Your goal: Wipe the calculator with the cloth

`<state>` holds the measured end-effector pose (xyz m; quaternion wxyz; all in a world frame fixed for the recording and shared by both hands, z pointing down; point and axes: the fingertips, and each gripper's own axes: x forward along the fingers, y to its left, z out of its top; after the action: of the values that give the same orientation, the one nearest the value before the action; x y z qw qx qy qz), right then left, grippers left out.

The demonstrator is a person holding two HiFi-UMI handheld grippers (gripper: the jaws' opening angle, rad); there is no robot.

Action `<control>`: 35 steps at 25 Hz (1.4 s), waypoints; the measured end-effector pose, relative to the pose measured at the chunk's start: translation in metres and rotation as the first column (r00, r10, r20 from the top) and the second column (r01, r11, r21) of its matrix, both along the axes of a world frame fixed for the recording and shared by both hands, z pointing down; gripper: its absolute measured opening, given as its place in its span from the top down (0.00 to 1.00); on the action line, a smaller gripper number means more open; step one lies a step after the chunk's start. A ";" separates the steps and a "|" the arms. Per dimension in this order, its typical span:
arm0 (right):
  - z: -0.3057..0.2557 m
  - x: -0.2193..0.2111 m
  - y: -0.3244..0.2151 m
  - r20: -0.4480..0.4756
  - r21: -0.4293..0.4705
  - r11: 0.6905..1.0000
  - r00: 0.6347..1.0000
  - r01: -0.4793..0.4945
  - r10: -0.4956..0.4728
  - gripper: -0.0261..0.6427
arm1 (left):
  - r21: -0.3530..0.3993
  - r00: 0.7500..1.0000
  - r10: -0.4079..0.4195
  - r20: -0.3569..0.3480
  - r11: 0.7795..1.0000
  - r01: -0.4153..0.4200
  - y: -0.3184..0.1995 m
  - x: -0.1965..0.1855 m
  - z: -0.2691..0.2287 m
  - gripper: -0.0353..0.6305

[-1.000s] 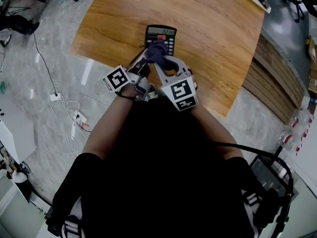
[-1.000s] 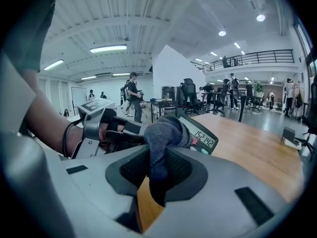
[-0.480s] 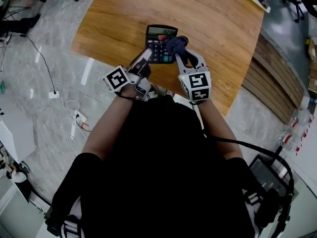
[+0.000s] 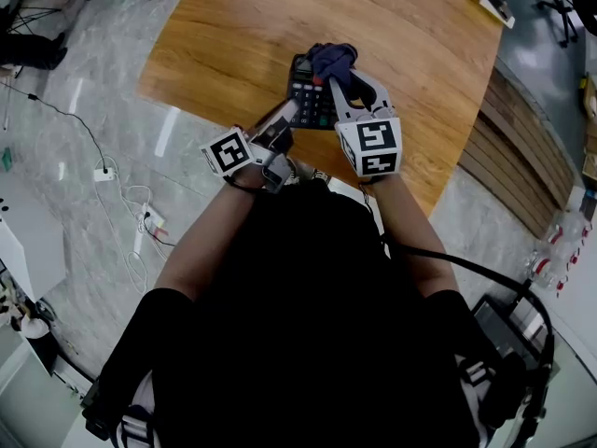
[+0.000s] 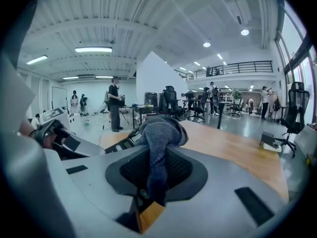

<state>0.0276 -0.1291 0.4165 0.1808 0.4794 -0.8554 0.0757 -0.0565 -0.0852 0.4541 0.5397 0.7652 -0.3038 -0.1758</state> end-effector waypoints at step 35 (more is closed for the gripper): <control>0.037 -0.025 0.081 0.302 0.035 0.918 0.871 0.395 -0.387 0.84 | -0.040 0.936 -0.123 -0.331 0.992 0.117 -0.042 -0.026 -0.057 0.84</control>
<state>0.0023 -0.0478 0.4533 0.0657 0.2766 -0.9509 0.1221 -0.0826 -0.1272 0.3967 0.5792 0.6991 -0.2562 -0.3319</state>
